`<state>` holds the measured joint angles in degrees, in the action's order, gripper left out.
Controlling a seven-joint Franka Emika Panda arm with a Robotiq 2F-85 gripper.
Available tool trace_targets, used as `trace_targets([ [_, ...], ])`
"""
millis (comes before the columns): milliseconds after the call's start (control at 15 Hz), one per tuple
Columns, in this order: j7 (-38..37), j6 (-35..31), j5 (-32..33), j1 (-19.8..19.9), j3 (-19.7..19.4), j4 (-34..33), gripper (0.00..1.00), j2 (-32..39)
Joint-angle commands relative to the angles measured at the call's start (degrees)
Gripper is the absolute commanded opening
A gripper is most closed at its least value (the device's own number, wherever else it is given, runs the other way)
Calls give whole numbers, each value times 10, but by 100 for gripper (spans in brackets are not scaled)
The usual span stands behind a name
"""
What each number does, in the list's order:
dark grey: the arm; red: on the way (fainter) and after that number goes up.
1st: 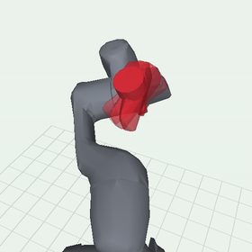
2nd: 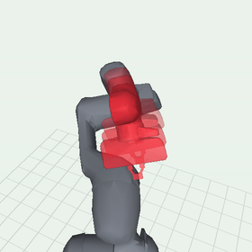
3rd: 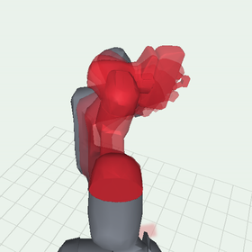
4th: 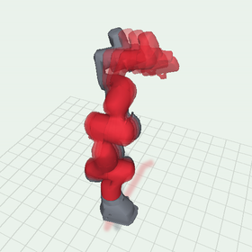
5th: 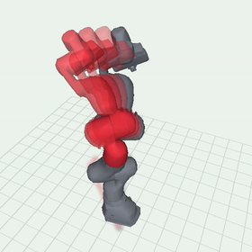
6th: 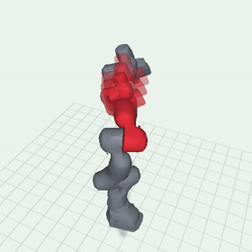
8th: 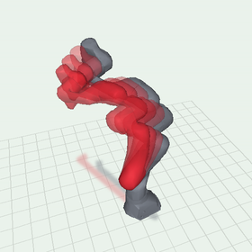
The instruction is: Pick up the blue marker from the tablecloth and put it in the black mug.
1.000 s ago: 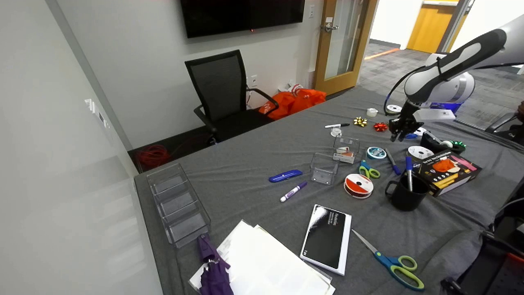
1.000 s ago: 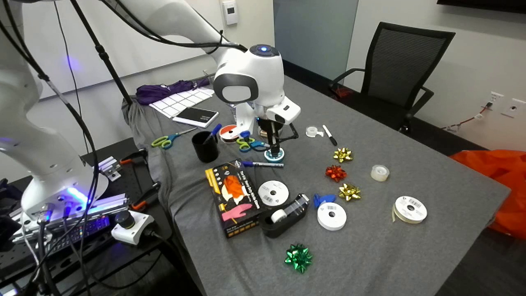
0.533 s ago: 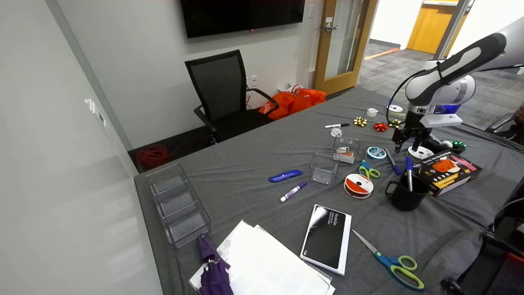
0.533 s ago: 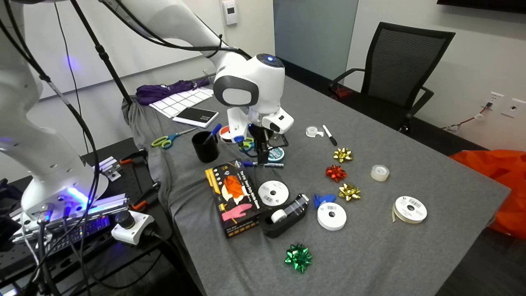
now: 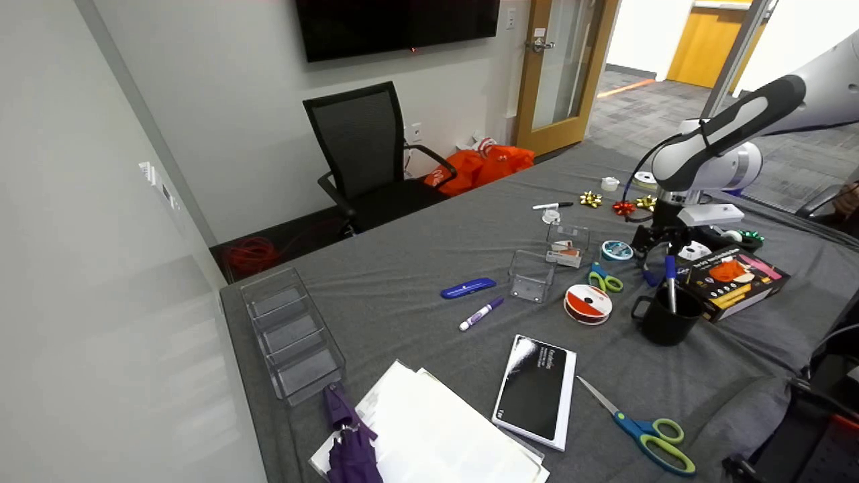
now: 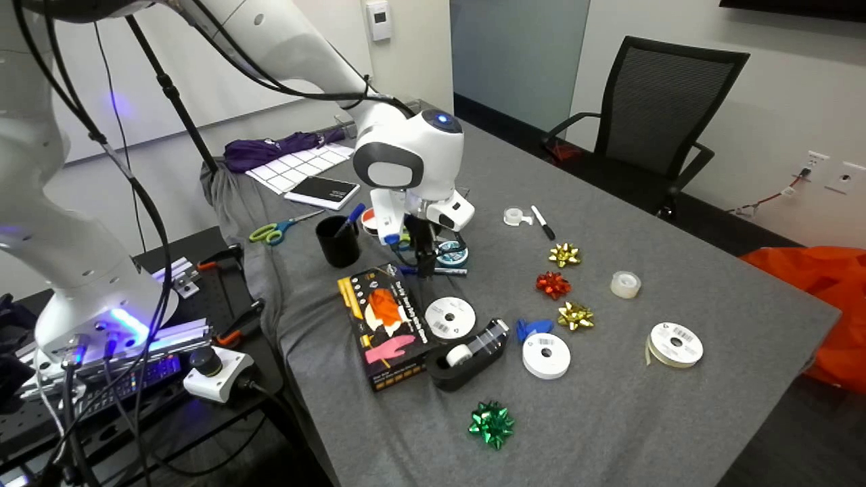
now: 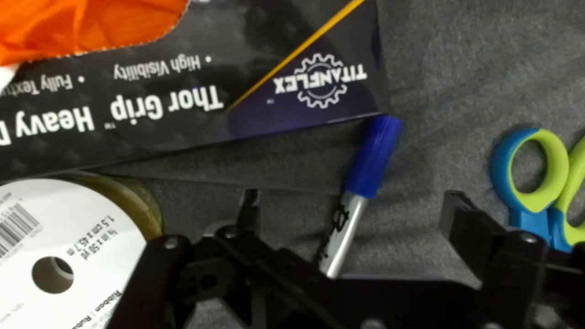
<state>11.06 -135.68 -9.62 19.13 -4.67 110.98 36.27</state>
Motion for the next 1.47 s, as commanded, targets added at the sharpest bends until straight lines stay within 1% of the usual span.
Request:
trace_targets([
  [0,-1,-21,-8,-2,4,-2,98,20],
  [133,-10,-29,-10,-4,4,-2,73,25],
  [200,-13,-31,-13,-2,6,-3,68,28],
  [400,-23,-24,-16,-4,5,-4,45,28],
  [800,-33,14,-5,-5,-7,-2,3,3],
  [867,-34,21,-5,-5,-8,-2,2,-2],
  [1000,-34,33,-4,-4,-11,-6,5,-8],
  [1400,-25,74,-10,0,-16,-9,5,-37],
])
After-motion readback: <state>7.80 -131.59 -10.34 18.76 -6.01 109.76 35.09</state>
